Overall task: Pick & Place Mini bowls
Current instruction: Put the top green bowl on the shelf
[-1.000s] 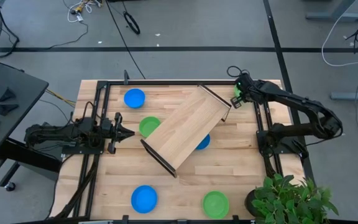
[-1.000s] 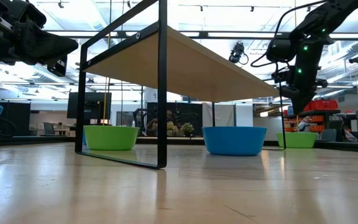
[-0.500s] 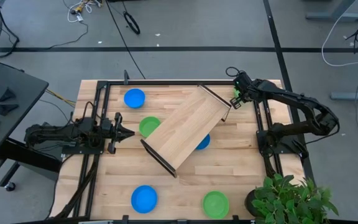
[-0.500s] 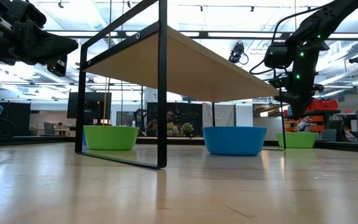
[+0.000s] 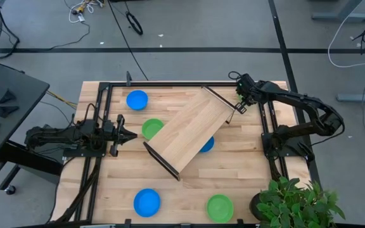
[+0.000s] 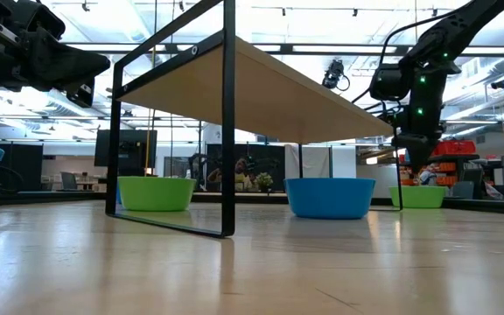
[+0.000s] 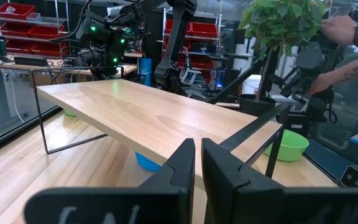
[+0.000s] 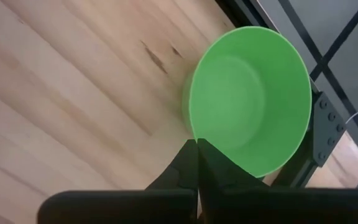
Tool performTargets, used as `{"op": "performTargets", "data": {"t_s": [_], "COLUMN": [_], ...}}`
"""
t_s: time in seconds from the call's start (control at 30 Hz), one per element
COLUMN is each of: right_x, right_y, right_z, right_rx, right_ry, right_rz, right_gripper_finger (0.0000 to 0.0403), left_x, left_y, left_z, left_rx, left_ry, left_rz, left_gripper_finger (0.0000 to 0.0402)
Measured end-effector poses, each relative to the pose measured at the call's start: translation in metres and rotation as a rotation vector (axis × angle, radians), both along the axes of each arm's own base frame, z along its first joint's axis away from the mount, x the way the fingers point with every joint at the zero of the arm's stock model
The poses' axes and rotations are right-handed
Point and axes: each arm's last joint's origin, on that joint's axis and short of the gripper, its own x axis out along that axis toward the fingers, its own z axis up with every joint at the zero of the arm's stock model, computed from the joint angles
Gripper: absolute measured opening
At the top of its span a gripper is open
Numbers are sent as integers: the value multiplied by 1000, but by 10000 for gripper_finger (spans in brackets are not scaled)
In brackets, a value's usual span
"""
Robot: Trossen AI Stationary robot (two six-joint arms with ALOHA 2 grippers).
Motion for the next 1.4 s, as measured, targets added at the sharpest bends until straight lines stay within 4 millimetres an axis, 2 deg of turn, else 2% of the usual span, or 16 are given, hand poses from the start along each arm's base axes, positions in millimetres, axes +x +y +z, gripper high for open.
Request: {"op": "performTargets", "data": {"t_s": [0.27, 0.67, 0.87, 1.07, 1.4], "right_x": [1, 3, 3, 3, -1], "right_y": [0, -3, -2, -1, 2], "right_z": [0, 1, 1, -4, -19], "right_rx": [6, -20, -13, -5, -12], "right_ry": [17, -23, -32, -40, -46], "right_rz": [63, 44, 48, 52, 53], "right_gripper_finger": [13, 139, 180, 193, 194], "left_x": [0, 0, 0, 0, 0], "left_y": [0, 0, 0, 0, 0], "left_z": [0, 0, 0, 0, 0], "left_rx": [0, 0, 0, 0, 0], "left_ry": [0, 0, 0, -1, -1], "left_rz": [0, 0, 0, 0, 0], "left_gripper_finger": [32, 32, 32, 32, 32]}}
